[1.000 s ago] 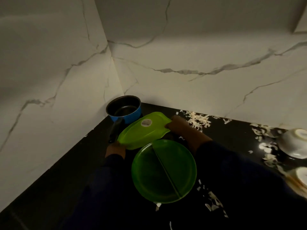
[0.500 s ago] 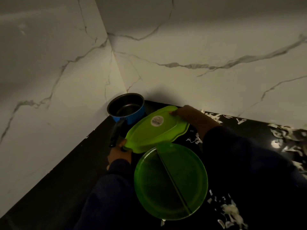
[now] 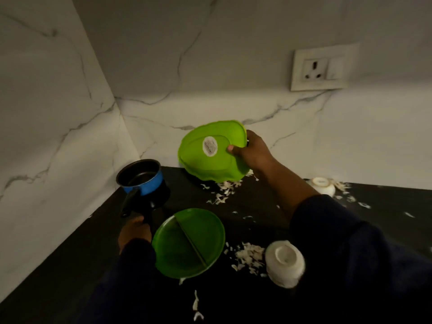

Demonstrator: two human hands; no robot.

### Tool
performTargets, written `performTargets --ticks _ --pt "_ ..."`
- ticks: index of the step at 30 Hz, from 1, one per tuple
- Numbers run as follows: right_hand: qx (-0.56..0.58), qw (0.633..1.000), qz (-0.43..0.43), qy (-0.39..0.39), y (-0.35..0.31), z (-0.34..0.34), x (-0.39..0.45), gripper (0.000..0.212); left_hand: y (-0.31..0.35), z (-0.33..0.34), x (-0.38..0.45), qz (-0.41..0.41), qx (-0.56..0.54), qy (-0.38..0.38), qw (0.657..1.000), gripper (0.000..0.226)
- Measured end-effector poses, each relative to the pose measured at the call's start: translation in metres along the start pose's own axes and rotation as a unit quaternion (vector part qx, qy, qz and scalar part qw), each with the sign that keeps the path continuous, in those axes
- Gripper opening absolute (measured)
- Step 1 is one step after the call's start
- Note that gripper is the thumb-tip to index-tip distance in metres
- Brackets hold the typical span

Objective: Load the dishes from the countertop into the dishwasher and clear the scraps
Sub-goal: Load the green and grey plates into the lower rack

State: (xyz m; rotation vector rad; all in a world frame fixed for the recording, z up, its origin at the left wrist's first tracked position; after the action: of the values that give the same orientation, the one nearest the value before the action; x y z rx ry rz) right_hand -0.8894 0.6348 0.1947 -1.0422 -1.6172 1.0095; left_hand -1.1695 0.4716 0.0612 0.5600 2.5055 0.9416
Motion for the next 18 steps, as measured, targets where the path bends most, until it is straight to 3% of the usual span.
performTargets --ticks 4,9,14,18 --pt "0.060 0.997 0.017 0.038 -0.016 -0.067 -0.070 0.036 0.035 -0.010 -0.079 0.062 -0.067 0.016 0.996 0.036" --pt "0.155 0.985 0.043 0.056 -0.039 -0.133 -0.174 0.048 0.066 0.006 -0.187 0.150 -0.099 -0.056 0.982 0.034" --pt "0.110 0.986 0.010 0.123 -0.060 -0.207 -0.276 0.035 0.062 0.026 -0.310 0.216 -0.190 -0.083 0.954 0.026" --pt "0.098 0.980 0.012 0.170 -0.072 -0.269 -0.354 0.033 0.054 0.049 -0.386 0.254 -0.199 -0.135 0.937 0.025"
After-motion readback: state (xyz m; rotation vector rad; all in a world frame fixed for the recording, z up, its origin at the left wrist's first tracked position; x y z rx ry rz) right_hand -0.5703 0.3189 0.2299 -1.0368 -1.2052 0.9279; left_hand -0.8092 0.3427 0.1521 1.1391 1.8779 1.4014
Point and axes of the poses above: each hand's wrist, its own x-axis towards the middle knuckle, its own z-axis out of the palm, y = z × x, the point moved 6 cm from there along x, towards the middle knuckle, and after that the axes turned 6 degrees about -z, right-handed, at the moved point
